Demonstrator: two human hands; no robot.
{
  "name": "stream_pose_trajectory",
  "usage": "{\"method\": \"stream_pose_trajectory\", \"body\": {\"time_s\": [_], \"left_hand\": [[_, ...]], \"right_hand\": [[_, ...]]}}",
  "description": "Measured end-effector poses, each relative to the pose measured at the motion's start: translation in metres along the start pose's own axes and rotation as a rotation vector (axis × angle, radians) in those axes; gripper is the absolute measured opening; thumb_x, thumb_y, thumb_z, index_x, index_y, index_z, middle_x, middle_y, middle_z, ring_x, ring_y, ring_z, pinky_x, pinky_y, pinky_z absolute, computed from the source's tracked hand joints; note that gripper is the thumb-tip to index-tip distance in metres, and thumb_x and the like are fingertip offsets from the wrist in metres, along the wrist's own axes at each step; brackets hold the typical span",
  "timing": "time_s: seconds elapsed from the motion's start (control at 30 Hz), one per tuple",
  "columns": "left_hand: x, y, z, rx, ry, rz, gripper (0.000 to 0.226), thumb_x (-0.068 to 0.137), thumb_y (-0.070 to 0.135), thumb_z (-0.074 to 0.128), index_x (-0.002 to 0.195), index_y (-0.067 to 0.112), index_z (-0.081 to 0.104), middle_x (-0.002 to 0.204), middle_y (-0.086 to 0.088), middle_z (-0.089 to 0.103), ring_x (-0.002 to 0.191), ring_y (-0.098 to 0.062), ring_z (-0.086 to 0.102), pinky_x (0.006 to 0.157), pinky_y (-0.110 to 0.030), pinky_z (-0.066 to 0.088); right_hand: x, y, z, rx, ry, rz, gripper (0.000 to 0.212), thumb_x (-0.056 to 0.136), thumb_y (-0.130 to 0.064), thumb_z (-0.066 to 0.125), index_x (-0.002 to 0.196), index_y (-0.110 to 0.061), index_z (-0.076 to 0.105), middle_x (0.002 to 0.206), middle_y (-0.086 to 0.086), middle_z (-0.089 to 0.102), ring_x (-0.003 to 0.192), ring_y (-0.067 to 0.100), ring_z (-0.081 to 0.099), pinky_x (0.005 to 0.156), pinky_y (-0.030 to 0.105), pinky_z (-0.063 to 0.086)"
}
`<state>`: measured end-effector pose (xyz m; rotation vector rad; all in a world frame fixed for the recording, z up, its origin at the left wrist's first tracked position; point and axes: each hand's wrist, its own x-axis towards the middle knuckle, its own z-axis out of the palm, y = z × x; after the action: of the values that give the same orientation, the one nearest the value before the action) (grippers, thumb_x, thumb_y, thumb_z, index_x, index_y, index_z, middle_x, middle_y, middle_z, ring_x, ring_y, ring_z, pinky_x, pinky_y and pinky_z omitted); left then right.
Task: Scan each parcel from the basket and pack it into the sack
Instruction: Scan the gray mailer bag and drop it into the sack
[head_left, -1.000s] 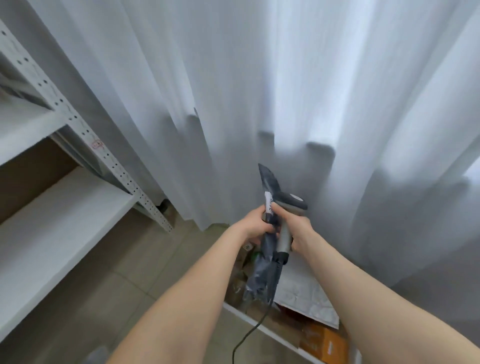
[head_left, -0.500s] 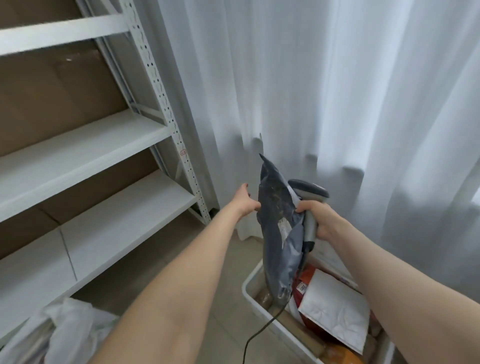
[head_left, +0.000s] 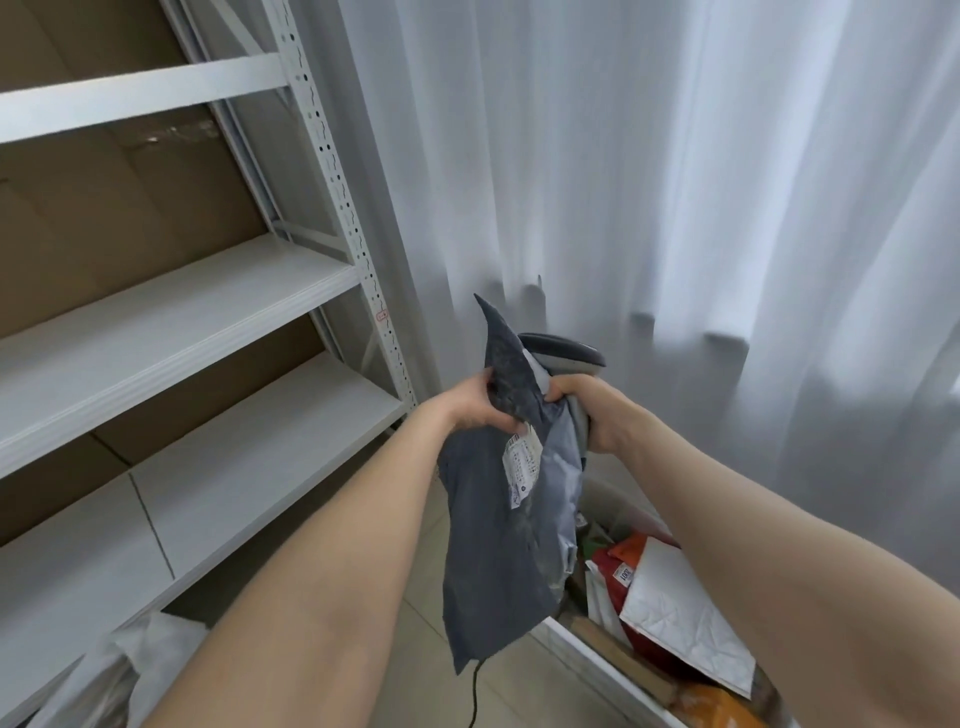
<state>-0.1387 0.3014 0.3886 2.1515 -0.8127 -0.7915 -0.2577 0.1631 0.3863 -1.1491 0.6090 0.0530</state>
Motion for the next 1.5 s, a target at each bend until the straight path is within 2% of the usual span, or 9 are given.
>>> {"method": "stream_pose_trajectory", "body": {"time_s": [0.17, 0.33, 0.5, 0.7, 0.9, 1.13, 1.27, 1.37, 1.5], "left_hand": [[0.004, -0.007, 0.007, -0.131, -0.081, -0.040, 0.032, 0.076, 0.015, 0.076, 0.099, 0.029, 0.059, 0.096, 0.017, 0.061, 0.099, -0.011, 0.054, 0.091, -0.028, 0.039], [0.006, -0.009, 0.009, -0.241, -0.166, -0.085, 0.053, 0.081, 0.017, 0.072, 0.128, 0.024, 0.050, 0.116, 0.004, 0.063, 0.105, -0.015, 0.061, 0.098, -0.042, 0.049], [0.010, -0.006, 0.014, -0.365, -0.214, -0.037, 0.059, 0.080, 0.017, 0.075, 0.129, 0.031, 0.044, 0.110, 0.014, 0.063, 0.101, -0.009, 0.063, 0.078, -0.030, 0.055], [0.025, 0.001, 0.029, -0.237, -0.011, 0.017, 0.039, 0.078, 0.013, 0.076, 0.113, 0.008, 0.058, 0.095, -0.001, 0.064, 0.081, -0.013, 0.061, 0.067, -0.023, 0.050], [0.040, -0.009, 0.034, -0.184, 0.282, -0.052, 0.005, 0.085, 0.014, 0.068, 0.083, 0.014, 0.063, 0.093, -0.012, 0.070, 0.076, -0.024, 0.068, 0.068, -0.035, 0.060], [0.044, -0.024, -0.001, -0.536, 0.711, -0.263, 0.021, 0.088, 0.025, 0.066, 0.098, 0.007, 0.062, 0.078, -0.008, 0.067, 0.060, -0.021, 0.069, 0.053, -0.034, 0.060], [0.041, -0.028, -0.017, -0.613, 0.861, -0.349, 0.029, 0.088, 0.026, 0.064, 0.110, 0.007, 0.060, 0.097, -0.010, 0.068, 0.074, -0.028, 0.070, 0.070, -0.042, 0.060], [0.038, -0.024, -0.023, -0.694, 0.967, -0.342, 0.030, 0.089, 0.017, 0.062, 0.116, 0.004, 0.060, 0.094, -0.009, 0.063, 0.061, -0.024, 0.066, 0.063, -0.039, 0.060], [0.031, -0.014, -0.029, -0.790, 0.963, -0.333, 0.032, 0.088, 0.013, 0.060, 0.119, 0.004, 0.059, 0.111, -0.014, 0.066, 0.085, -0.034, 0.068, 0.072, -0.044, 0.060]], "right_hand": [[0.005, 0.000, 0.011, -0.001, 0.006, 0.001, 0.016, 0.080, -0.001, 0.054, 0.093, -0.001, 0.063, 0.071, 0.012, 0.071, 0.058, 0.023, 0.069, 0.052, 0.028, 0.055], [0.010, 0.007, 0.006, 0.075, 0.078, -0.066, 0.018, 0.085, 0.002, 0.055, 0.101, -0.001, 0.061, 0.091, 0.018, 0.067, 0.074, 0.028, 0.067, 0.072, 0.040, 0.059], [0.011, 0.011, 0.001, 0.063, 0.093, -0.087, 0.030, 0.086, 0.004, 0.055, 0.115, 0.000, 0.059, 0.103, 0.022, 0.065, 0.084, 0.031, 0.065, 0.079, 0.043, 0.057], [0.014, 0.022, -0.001, 0.155, 0.120, -0.154, 0.029, 0.080, 0.014, 0.052, 0.104, 0.002, 0.062, 0.093, 0.022, 0.065, 0.072, 0.030, 0.068, 0.059, 0.034, 0.059], [0.019, 0.028, -0.013, 0.193, 0.171, -0.145, 0.026, 0.082, 0.008, 0.059, 0.101, -0.010, 0.063, 0.090, 0.013, 0.065, 0.076, 0.025, 0.063, 0.072, 0.042, 0.056], [0.017, 0.048, -0.037, 0.194, 0.203, -0.102, 0.040, 0.085, -0.028, 0.072, 0.122, -0.016, 0.061, 0.113, 0.010, 0.071, 0.108, 0.033, 0.064, 0.097, 0.055, 0.049], [0.014, 0.051, -0.034, 0.290, 0.172, -0.126, 0.056, 0.076, -0.036, 0.072, 0.128, -0.023, 0.054, 0.116, 0.006, 0.068, 0.110, 0.032, 0.062, 0.090, 0.054, 0.047], [0.009, 0.048, -0.022, 0.316, 0.098, -0.176, 0.049, 0.073, -0.029, 0.073, 0.119, -0.021, 0.060, 0.110, 0.005, 0.071, 0.103, 0.027, 0.066, 0.085, 0.049, 0.050], [0.007, 0.044, 0.009, 0.243, 0.189, -0.246, 0.021, 0.081, 0.001, 0.072, 0.100, -0.008, 0.067, 0.099, 0.011, 0.070, 0.087, 0.028, 0.068, 0.079, 0.042, 0.055]]}}
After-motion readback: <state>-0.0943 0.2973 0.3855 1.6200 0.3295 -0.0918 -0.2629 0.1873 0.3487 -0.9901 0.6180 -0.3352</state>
